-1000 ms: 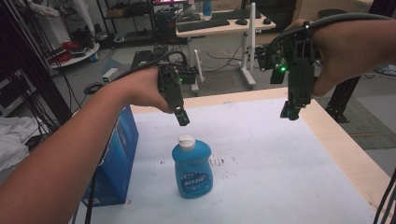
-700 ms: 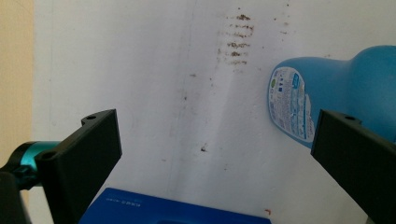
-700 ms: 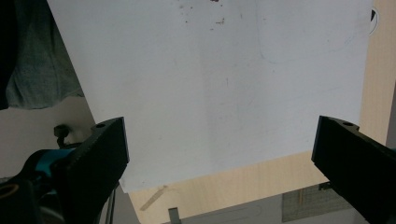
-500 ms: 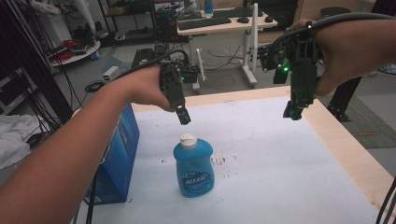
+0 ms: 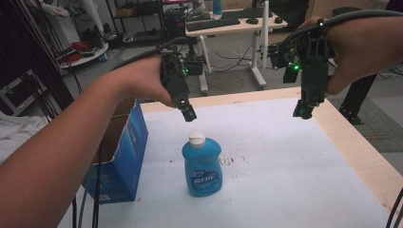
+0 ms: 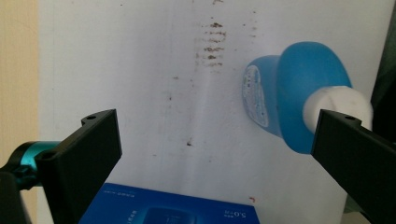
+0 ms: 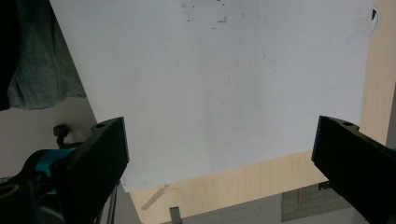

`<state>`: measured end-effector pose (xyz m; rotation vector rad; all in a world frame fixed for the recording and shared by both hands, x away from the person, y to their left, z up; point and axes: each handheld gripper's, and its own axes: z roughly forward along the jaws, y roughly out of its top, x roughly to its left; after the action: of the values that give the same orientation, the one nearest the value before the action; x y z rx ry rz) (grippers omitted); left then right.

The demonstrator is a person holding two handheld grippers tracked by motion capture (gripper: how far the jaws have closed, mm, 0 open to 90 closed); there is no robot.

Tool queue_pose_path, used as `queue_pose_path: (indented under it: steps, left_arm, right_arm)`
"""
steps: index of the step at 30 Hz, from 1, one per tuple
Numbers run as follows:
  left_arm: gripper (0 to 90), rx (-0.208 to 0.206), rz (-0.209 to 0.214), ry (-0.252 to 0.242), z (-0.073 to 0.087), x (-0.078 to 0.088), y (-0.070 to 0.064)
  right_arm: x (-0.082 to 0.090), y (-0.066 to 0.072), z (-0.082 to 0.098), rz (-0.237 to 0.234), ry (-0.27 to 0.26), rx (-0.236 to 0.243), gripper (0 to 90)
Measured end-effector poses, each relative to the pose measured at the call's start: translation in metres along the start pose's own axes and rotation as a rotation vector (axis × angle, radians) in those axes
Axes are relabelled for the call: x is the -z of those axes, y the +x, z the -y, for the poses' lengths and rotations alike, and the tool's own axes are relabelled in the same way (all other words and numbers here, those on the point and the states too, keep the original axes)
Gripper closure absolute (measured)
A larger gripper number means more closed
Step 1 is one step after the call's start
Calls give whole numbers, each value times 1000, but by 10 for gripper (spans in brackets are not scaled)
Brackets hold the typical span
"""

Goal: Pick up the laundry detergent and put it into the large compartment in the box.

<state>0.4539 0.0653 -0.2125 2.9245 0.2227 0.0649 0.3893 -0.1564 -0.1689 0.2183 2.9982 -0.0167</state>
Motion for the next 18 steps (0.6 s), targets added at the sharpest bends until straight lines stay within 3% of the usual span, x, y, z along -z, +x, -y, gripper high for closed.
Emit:
queue_pose_path:
  steps: [6,18]
  left_arm:
    - [17,-37,6,5,2,3,-18]
    - [17,-57,25,-3,5,-1,-36]
  right_arm:
    - [0,-1,3,5,11,-9,29]
    - [-3,1,0,5,19,-4,29]
